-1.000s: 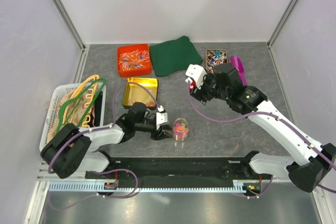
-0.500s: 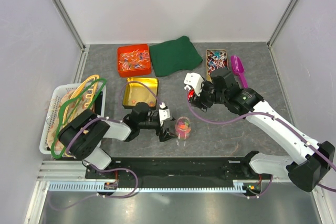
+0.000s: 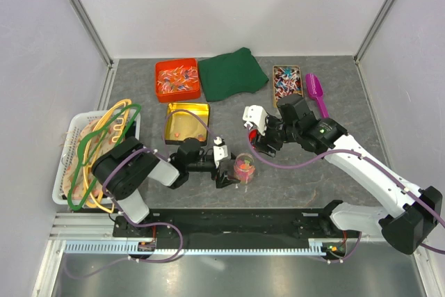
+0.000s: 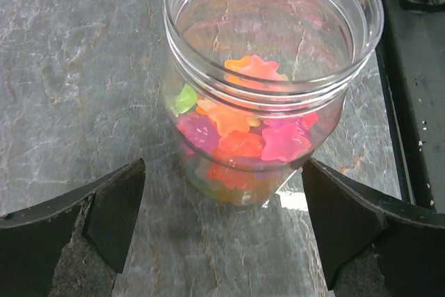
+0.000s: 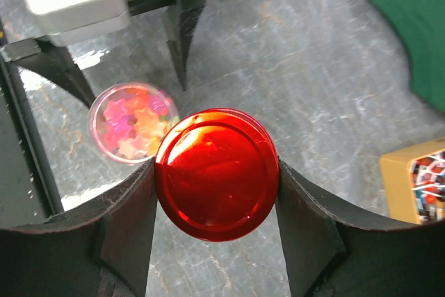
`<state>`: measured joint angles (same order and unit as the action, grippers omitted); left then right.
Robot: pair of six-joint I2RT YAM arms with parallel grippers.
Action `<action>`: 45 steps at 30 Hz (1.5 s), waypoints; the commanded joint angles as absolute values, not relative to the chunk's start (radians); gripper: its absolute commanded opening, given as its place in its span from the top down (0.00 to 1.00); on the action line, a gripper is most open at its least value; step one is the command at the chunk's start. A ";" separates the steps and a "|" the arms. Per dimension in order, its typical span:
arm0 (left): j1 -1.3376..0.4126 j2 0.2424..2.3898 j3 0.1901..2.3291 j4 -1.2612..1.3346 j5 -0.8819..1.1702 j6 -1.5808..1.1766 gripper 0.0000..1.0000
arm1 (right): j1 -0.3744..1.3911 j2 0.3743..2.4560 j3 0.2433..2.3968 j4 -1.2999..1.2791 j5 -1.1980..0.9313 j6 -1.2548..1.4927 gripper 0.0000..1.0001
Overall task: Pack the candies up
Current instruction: Close the bottle lid on the packing bottle.
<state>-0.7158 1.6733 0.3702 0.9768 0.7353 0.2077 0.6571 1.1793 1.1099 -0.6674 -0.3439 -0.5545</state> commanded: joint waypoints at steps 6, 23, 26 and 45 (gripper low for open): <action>-0.745 1.773 0.379 1.213 0.769 0.161 0.00 | 0.655 1.180 1.077 -0.684 -0.426 -0.584 0.44; -0.770 1.893 0.448 1.305 0.761 0.117 0.08 | 0.715 1.219 1.049 -0.696 -0.503 -0.598 0.43; -0.772 1.896 0.453 1.295 0.759 0.121 0.12 | 0.727 1.238 1.048 -0.690 -0.523 -0.591 0.43; -0.770 1.901 0.474 1.259 0.735 0.133 0.23 | 0.753 1.275 0.996 -0.537 -0.509 -0.541 0.44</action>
